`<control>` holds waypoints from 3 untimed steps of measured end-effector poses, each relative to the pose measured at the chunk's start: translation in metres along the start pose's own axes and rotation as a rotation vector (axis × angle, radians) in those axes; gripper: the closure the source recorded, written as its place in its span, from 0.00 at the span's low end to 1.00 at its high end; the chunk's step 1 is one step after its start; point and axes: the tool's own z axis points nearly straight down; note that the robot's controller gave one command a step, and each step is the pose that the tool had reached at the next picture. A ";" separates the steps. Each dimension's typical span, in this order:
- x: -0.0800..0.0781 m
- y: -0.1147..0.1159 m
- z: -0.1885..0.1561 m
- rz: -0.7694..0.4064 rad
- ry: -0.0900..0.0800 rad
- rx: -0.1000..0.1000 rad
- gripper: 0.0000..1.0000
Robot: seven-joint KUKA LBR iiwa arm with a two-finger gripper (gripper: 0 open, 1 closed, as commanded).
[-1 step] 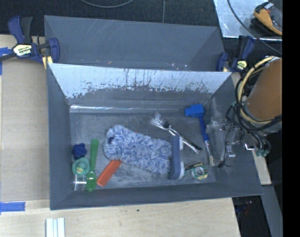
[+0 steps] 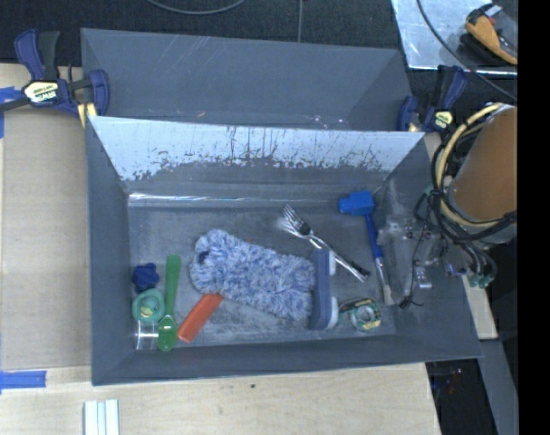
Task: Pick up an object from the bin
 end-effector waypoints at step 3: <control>0.008 -0.022 0.106 -0.249 -0.010 0.004 0.00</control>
Offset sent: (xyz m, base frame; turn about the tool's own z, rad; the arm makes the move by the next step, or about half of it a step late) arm -0.0088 -0.0219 -0.1071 -0.2473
